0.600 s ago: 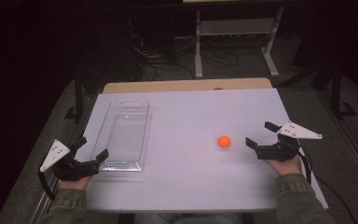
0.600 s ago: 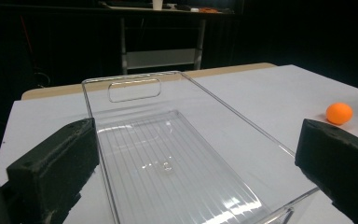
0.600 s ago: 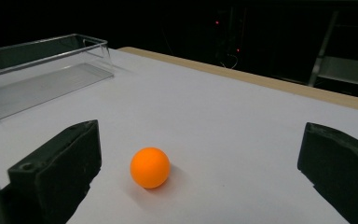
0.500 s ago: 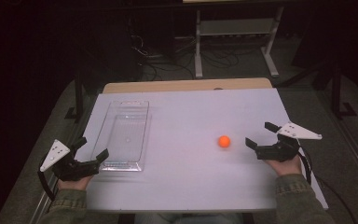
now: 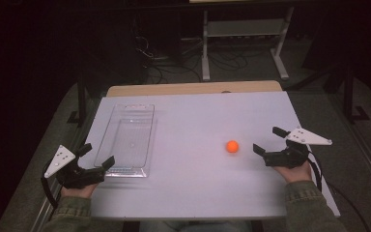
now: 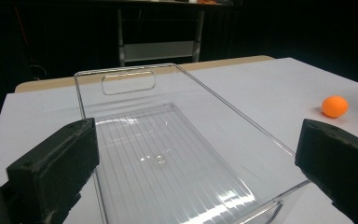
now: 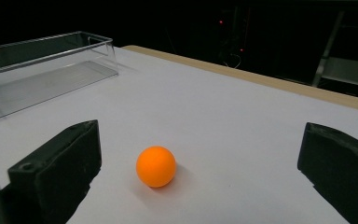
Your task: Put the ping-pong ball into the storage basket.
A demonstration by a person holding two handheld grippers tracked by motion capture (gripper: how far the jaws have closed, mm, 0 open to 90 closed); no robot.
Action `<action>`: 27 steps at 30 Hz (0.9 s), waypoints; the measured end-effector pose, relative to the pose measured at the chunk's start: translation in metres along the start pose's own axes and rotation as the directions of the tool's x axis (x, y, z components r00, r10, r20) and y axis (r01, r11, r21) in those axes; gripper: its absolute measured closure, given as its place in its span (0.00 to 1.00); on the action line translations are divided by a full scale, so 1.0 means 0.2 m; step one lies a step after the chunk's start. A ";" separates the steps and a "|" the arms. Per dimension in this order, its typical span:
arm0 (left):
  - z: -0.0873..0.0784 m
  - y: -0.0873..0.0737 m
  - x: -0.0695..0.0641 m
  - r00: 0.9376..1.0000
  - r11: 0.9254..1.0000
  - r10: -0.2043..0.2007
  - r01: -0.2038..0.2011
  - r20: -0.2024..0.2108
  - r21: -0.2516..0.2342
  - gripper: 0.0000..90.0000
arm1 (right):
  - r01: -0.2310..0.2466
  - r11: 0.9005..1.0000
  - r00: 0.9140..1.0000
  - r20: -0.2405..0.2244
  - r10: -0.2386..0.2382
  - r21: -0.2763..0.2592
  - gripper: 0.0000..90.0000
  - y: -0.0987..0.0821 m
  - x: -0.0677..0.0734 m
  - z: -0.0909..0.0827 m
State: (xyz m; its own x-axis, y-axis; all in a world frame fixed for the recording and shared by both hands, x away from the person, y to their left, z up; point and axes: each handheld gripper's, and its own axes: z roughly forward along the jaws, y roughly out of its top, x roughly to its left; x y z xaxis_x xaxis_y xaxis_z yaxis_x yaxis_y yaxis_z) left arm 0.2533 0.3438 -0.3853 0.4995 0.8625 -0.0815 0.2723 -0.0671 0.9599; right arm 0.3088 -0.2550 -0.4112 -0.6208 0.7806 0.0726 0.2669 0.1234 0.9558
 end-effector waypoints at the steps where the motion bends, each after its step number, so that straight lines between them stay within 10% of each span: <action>1: 0.00 0.00 0.00 1.000 1.000 0.002 -0.002 0.000 0.003 0.00 | 0.002 1.000 1.000 0.000 -0.002 0.001 0.00 0.00 0.00 0.00; 27: 0.06 0.17 -0.04 0.997 0.993 0.070 -0.072 0.032 0.093 0.00 | 0.009 1.000 1.000 -0.002 -0.009 -0.004 0.00 0.00 0.01 0.00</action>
State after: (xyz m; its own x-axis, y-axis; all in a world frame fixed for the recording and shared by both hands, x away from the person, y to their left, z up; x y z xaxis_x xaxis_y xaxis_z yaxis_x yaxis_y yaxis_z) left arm 0.2683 0.3285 -0.3547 0.5432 0.8393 -0.0229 0.3109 -0.1758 0.9340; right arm 0.3076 -0.2545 -0.4103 -0.6249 0.7781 0.0643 0.2578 0.1279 0.9577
